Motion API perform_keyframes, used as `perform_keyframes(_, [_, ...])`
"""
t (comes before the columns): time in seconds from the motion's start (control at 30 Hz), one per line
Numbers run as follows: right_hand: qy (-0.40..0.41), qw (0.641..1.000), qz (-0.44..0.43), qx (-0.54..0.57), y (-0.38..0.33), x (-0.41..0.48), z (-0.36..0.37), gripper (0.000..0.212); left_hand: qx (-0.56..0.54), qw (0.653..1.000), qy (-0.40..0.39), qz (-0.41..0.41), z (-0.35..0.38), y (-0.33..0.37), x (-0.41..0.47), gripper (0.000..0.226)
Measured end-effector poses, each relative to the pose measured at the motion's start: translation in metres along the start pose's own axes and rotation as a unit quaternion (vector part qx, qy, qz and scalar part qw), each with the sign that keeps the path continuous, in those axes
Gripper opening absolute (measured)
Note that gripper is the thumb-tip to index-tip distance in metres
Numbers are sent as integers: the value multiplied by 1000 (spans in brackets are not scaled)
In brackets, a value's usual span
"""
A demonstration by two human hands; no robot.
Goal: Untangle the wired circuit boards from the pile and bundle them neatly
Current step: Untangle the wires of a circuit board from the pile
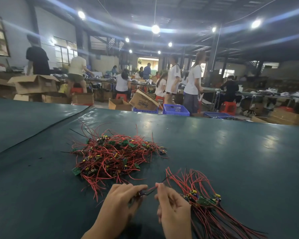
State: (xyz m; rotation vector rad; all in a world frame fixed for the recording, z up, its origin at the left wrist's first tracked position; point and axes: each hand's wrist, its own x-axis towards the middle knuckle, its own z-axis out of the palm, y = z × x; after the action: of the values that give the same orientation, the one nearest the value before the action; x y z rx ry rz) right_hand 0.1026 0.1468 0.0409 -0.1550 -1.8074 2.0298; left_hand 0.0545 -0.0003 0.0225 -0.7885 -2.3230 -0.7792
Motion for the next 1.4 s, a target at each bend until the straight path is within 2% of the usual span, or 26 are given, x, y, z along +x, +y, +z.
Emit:
perform_keyframes(0.13, [-32, 997, -1, -63, 4, -4, 6, 7, 29, 998, 39, 49, -1, 3, 3, 39])
perform_keyframes(0.23, [-21, 996, -8, -87, 6, -5, 6, 13, 53, 993, 77, 79, 2, 4, 3, 42])
perform_keyframes(0.33, [4, 996, -22, -87, 3, -4, 5, 18, 53, 989, 123, 69, 6, 8, 1, 50])
perform_keyframes(0.43, [42, 998, -13, -45, 0, -2, 3, 18, 6, 983, 173, 65, 2, 16, 2, 27])
perform_keyframes(0.5, [58, 998, -3, -17, -1, -2, 3, 19, -48, 985, 146, 75, 0, 18, 2, 6])
perform_keyframes(0.67, [57, 998, -18, -24, -3, -4, 3, 21, -171, 983, -26, -65, 3, 19, 0, 47])
perform_keyframes(0.8, [40, 998, -23, -37, -4, -6, 5, 25, -319, 924, -31, -208, 7, 24, 5, 42])
perform_keyframes(0.93, [38, 998, -14, -39, -6, -6, 5, 22, -386, 889, -8, -245, 5, 26, 9, 40])
perform_keyframes(1.03, [58, 998, 36, 1, -7, -3, 5, 22, -437, 854, 1, -283, 5, 31, 12, 39])
perform_keyframes(1.23, [119, 984, 120, 64, -8, -1, 4, 28, -445, 857, -8, -258, 7, 33, 10, 38])
perform_keyframes(1.4, [78, 992, 101, 0, 1, -5, 10, 40, -442, 861, -9, -251, 7, 35, 8, 38])
